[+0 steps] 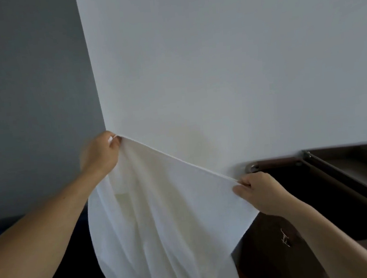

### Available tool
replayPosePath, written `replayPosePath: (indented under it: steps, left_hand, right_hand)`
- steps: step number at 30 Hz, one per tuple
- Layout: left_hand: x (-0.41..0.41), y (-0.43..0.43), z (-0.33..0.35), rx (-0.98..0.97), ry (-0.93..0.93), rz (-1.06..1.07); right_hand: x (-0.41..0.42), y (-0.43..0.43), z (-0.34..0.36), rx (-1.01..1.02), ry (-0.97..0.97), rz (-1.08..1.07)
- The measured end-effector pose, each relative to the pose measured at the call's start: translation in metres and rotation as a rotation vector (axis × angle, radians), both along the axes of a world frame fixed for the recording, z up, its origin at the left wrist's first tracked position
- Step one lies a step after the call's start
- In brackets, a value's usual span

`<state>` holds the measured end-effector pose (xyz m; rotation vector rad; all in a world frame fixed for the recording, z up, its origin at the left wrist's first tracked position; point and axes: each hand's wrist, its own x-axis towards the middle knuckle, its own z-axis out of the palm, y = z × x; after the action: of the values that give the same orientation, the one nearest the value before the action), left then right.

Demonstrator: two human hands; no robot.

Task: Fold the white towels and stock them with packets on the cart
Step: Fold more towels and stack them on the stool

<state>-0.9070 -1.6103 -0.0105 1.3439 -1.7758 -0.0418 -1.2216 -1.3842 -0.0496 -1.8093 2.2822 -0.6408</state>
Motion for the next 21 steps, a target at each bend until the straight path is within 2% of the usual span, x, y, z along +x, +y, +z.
replayPosePath:
  steps: [2,11,21]
  left_hand:
    - [0.006,-0.005,-0.011,0.041,-0.018,0.029]
    - [0.012,-0.007,-0.037,0.120,-0.115,0.108]
    - [0.004,-0.010,-0.037,0.121,-0.108,0.077]
  right_hand:
    - [-0.010,-0.002,-0.009,0.002,-0.022,-0.033]
    - [-0.037,-0.003,-0.040,-0.251,-0.403,-0.194]
    - [-0.041,0.001,-0.043,-0.242,-0.344,-0.286]
